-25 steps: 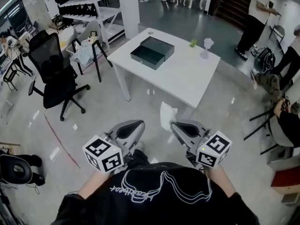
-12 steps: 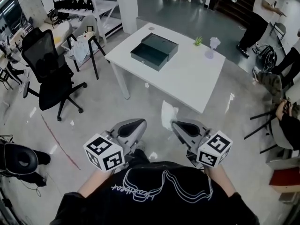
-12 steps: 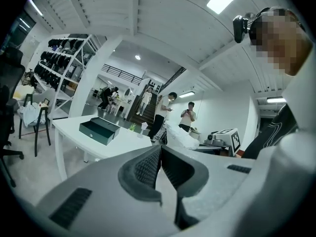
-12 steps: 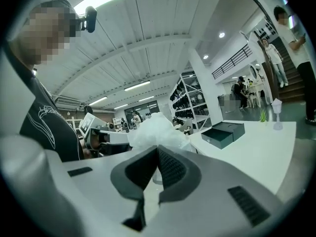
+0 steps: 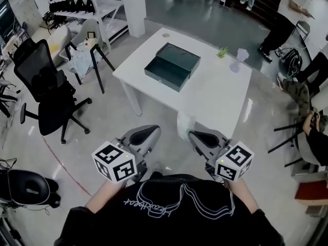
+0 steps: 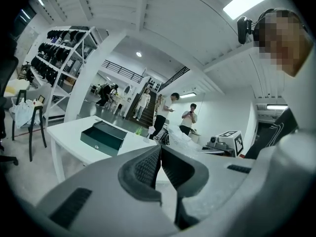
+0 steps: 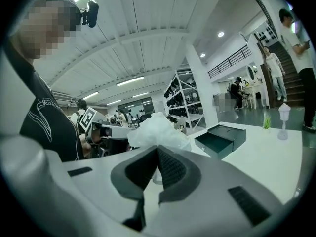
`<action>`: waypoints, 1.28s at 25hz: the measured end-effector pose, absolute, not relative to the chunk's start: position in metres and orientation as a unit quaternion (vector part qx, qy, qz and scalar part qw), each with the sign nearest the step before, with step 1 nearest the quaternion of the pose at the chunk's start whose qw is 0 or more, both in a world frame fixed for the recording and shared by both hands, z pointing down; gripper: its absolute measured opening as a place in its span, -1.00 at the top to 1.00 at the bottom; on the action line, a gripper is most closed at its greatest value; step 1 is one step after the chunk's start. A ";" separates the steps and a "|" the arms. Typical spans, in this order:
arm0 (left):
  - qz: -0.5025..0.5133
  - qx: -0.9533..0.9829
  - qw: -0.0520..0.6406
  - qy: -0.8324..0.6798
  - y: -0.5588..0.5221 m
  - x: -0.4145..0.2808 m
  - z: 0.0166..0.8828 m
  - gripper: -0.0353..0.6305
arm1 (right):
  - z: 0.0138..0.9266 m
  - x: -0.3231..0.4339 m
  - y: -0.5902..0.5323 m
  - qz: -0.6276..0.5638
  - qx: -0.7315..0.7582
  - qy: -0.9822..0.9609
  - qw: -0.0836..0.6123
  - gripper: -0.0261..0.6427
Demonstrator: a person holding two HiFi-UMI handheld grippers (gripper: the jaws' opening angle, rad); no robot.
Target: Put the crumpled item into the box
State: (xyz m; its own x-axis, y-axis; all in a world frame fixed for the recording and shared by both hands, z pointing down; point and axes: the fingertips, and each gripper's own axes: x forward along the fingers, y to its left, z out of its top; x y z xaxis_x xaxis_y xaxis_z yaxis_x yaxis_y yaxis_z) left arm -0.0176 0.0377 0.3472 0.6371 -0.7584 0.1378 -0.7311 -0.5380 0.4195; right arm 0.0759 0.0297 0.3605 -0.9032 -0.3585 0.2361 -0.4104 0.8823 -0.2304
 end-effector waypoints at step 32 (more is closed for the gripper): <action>0.009 0.881 0.252 -0.401 -0.125 -0.131 0.394 0.88 | 0.403 -0.026 -0.151 0.143 0.261 -0.944 0.139 0.91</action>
